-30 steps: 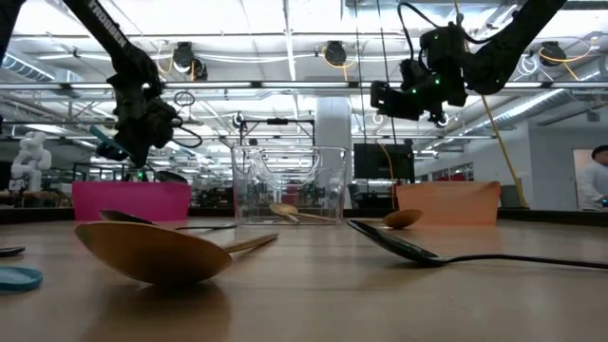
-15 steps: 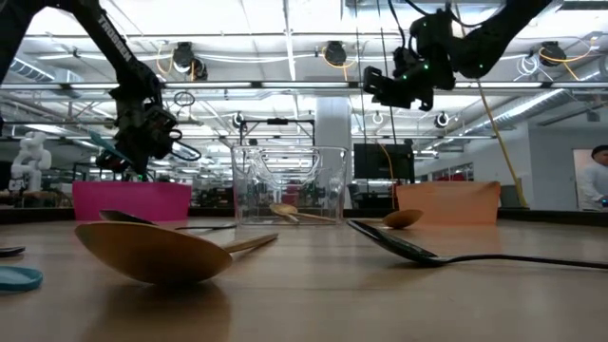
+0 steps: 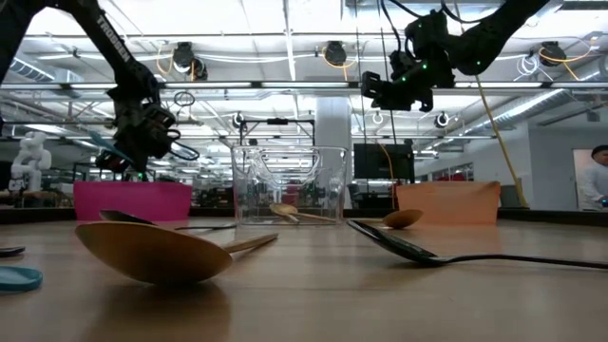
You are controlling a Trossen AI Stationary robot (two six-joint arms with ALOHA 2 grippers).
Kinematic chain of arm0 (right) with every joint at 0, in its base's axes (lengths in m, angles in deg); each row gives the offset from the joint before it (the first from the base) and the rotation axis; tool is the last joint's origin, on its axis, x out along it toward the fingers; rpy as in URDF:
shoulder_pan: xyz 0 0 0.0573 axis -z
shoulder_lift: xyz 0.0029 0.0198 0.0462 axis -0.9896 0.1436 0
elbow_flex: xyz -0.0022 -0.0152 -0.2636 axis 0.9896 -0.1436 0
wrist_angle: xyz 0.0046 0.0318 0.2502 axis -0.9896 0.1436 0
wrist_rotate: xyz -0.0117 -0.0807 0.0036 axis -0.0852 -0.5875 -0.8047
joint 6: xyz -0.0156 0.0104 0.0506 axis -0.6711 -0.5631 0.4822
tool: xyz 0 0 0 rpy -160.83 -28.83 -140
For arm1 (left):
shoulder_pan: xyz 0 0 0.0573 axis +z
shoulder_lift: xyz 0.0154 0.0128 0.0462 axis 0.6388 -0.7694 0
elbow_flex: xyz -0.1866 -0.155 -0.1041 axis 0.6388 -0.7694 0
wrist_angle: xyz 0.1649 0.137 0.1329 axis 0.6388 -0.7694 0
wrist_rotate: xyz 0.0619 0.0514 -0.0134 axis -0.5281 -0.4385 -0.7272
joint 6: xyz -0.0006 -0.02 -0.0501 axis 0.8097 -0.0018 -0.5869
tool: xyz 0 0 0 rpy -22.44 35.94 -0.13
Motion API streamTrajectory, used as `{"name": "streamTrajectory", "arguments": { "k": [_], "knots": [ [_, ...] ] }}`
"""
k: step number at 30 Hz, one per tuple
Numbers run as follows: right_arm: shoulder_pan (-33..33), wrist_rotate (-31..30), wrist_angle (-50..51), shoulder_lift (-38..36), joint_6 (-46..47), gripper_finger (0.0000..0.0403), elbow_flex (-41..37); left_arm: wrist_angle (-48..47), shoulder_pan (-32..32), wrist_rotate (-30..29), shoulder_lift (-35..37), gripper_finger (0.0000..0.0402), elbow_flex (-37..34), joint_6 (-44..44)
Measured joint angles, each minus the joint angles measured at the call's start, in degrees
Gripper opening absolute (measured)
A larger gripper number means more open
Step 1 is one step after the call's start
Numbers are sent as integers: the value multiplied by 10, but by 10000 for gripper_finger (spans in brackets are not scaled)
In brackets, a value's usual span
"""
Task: Sort silverware by color (type)
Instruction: Put the blue spoon into the red bin
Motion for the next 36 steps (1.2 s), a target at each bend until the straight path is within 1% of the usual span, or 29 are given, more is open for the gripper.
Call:
{"name": "streamTrajectory", "arguments": {
  "k": [4,6,12,15,19,30,36],
  "knots": [
    [0,0,0,0,0,114,0,14,-3,0,0,8,0,-42],
    [0,0,0,0,0,114,0,23,-8,-12,0,8,0,-64],
    [0,0,1,0,0,114,0,28,-20,-31,0,10,0,-92],
    [0,1,1,0,0,114,0,31,-19,-36,0,22,0,-99],
    [0,1,1,0,0,114,0,36,-19,-36,0,29,0,-108],
    [0,2,-4,0,0,114,0,44,-19,-33,0,34,0,-140],
    [0,2,-4,0,0,114,0,31,-19,-28,0,34,3,-138]
  ]
}}
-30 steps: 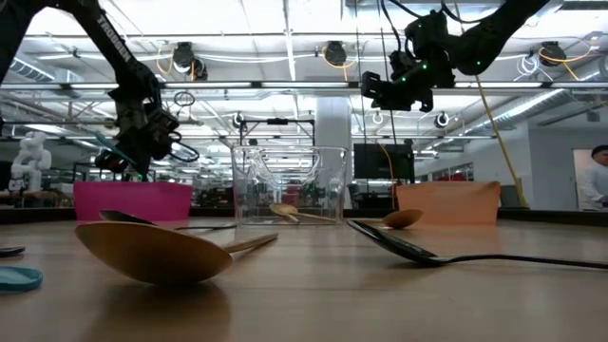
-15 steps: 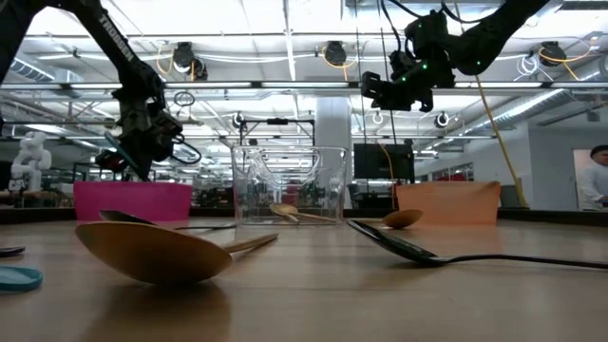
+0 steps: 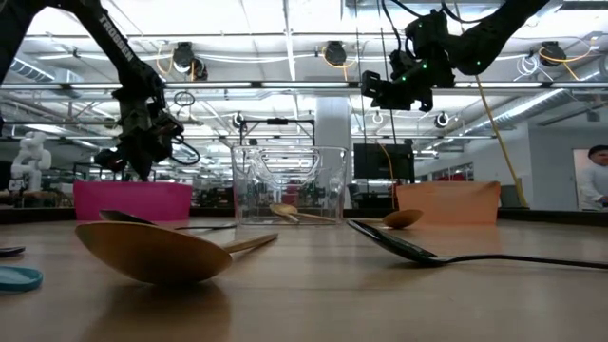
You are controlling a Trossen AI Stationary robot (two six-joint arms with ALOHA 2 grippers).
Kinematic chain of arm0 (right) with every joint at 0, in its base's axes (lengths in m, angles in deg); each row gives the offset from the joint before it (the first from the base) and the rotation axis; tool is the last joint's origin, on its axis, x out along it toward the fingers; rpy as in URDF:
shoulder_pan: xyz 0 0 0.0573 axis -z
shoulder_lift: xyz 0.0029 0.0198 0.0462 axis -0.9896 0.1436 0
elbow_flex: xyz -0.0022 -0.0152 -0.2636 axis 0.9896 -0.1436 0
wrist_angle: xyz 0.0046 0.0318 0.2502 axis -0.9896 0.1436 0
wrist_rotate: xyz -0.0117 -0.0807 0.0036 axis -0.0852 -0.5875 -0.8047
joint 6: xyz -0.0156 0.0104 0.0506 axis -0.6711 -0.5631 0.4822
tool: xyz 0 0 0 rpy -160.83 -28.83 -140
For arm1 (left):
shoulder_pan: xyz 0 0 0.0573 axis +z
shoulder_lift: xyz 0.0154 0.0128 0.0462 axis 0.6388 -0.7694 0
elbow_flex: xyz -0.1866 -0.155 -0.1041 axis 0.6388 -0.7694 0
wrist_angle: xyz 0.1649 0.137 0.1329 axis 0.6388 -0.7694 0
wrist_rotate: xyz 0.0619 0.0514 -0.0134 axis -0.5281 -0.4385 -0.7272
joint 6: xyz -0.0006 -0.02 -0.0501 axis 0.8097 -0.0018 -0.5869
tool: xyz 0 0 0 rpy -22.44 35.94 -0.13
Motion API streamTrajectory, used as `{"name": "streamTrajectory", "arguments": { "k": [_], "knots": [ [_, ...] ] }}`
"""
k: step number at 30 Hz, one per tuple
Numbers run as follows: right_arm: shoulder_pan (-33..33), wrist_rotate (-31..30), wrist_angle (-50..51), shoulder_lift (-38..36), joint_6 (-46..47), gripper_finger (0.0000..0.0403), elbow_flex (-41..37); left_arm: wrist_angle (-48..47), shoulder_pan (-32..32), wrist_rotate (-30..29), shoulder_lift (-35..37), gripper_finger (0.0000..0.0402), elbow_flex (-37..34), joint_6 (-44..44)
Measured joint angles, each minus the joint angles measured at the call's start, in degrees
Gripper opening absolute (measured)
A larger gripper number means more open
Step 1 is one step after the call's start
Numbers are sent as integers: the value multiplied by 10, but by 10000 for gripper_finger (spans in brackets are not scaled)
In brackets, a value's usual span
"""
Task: Sort silverware by color (type)
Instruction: Put the blue spoon into the red bin
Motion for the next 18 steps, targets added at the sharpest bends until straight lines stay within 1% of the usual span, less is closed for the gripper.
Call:
{"name": "streamTrajectory", "arguments": {
  "k": [9,18],
  "knots": [
    [0,0,0,0,0,114,0,-51,0,1,0,35,46,39],
    [-5,3,-5,0,0,114,0,-93,-19,-77,1,35,91,152]
  ]
}}
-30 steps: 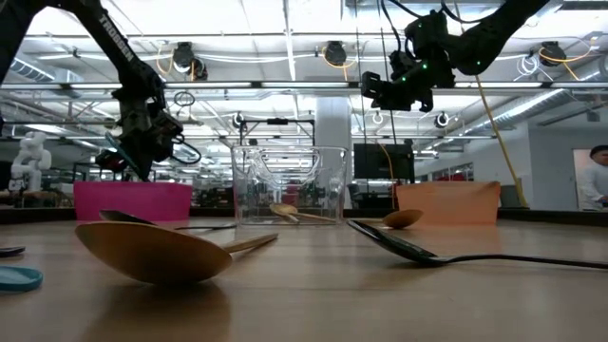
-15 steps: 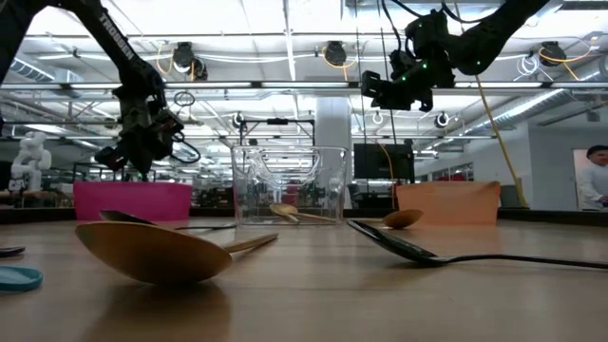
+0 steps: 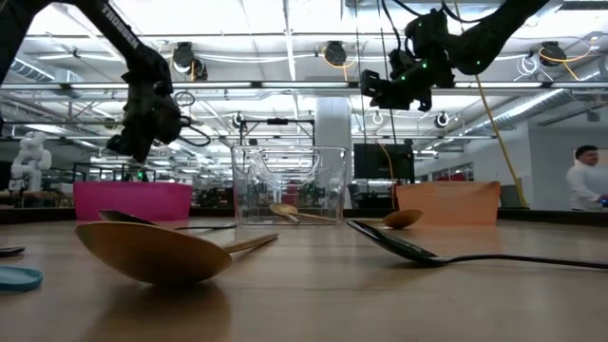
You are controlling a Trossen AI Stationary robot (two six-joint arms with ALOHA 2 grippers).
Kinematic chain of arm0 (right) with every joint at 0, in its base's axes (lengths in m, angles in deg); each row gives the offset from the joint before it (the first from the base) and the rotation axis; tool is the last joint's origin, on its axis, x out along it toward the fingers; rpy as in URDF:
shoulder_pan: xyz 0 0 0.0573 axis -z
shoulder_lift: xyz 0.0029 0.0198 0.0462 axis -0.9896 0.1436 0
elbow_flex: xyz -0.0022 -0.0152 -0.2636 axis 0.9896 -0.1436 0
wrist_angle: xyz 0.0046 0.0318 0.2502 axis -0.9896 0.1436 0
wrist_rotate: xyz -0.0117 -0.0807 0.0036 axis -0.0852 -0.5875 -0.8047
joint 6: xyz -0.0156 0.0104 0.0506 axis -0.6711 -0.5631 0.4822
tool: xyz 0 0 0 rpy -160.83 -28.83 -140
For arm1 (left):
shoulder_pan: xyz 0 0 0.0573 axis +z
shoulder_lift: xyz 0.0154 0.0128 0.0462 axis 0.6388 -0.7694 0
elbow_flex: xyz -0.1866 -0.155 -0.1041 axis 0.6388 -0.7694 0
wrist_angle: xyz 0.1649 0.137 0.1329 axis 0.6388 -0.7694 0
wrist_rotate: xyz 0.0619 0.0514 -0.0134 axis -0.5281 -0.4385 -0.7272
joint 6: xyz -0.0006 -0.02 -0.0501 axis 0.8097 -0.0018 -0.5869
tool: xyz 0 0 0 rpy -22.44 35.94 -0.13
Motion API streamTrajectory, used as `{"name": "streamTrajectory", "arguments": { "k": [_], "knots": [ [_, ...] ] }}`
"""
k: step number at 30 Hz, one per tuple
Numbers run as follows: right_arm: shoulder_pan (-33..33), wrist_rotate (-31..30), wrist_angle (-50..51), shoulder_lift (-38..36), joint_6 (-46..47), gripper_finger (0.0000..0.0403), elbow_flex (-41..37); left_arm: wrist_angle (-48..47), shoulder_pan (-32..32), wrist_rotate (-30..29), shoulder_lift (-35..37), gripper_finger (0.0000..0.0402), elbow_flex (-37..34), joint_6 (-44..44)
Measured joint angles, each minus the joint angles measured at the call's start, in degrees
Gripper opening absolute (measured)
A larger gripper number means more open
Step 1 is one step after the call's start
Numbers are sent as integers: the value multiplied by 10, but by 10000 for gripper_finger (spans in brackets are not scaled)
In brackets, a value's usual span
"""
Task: Sort silverware by color (type)
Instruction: Put the blue spoon into the red bin
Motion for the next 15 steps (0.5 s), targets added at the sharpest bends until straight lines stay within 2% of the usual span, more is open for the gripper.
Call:
{"name": "streamTrajectory", "arguments": {
  "k": [5,11,13,15],
  "knots": [
    [0,1,-13,0,0,114,0,-32,-30,-54,0,35,37,91],
    [0,1,-18,-8,-13,114,0,-33,-79,-63,1,35,62,207],
    [0,1,-17,-8,-28,114,0,-34,-92,-94,1,35,45,219],
    [0,1,-17,-8,-44,114,0,-34,-97,-154,4,35,19,221]
  ]
}}
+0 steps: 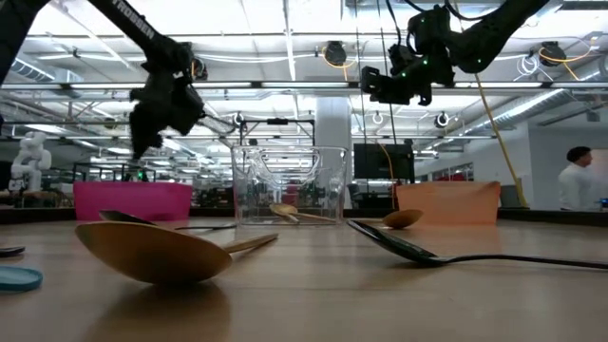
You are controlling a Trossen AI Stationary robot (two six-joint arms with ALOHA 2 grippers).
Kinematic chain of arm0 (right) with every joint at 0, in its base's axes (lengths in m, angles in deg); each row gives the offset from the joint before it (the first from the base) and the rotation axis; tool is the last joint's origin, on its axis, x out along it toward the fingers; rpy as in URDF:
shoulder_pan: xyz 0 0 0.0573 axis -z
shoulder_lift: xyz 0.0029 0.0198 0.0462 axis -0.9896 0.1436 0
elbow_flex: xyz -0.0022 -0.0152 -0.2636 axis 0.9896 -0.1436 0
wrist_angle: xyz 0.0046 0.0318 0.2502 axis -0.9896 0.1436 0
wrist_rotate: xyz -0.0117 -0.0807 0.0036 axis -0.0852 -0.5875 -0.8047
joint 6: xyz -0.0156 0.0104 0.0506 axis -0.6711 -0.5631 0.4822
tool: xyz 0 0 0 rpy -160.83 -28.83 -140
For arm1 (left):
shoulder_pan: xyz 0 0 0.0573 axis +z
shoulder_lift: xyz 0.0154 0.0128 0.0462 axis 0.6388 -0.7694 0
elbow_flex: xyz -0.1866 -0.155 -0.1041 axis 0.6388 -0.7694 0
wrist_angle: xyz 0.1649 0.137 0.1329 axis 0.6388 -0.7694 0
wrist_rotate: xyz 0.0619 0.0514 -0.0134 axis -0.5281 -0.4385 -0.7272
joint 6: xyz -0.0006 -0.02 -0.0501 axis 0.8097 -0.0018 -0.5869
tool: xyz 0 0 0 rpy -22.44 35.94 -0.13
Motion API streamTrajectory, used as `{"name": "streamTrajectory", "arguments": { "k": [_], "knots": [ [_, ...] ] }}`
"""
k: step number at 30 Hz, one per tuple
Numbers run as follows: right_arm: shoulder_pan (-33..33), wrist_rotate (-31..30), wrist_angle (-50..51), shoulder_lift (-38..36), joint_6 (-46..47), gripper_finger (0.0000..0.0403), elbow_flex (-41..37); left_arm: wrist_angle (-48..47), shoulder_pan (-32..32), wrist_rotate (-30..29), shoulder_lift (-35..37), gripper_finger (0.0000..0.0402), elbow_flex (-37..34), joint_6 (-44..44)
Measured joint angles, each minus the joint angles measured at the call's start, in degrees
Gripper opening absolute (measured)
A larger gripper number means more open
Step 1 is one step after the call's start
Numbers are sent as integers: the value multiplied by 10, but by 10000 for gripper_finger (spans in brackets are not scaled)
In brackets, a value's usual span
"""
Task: Sort silverware by color (type)
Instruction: Put the blue spoon into the red bin
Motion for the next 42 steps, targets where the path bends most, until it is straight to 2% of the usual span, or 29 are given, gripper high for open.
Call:
{"name": "streamTrajectory", "arguments": {
  "k": [2,3,6,9,15,19,21,24,26,33,42],
  "knots": [
    [0,0,-1,-1,-16,114,0,-3,-6,-65,7,35,-23,-16],
    [0,0,-1,-1,-21,114,0,-2,-10,-73,12,35,-30,-18],
    [0,0,0,-1,-29,114,0,3,-28,-76,32,35,-41,2],
    [0,0,2,-1,-30,114,0,50,-41,-78,49,35,-42,31],
    [14,2,2,-3,-14,114,0,111,-47,-88,62,35,-59,-7],
    [36,6,4,-3,6,114,0,125,-67,-89,62,35,-102,48],
    [51,39,6,-3,13,114,0,156,-75,-91,61,35,-124,67],
    [66,95,15,-3,14,114,0,210,-84,-135,61,35,-144,59],
    [71,105,24,-3,14,114,0,245,-88,-149,61,35,-146,45],
    [82,106,39,-3,8,114,0,251,-77,-151,61,35,-147,62],
    [84,106,50,-3,-2,114,0,247,-67,-125,61,35,-147,67]
  ]
}}
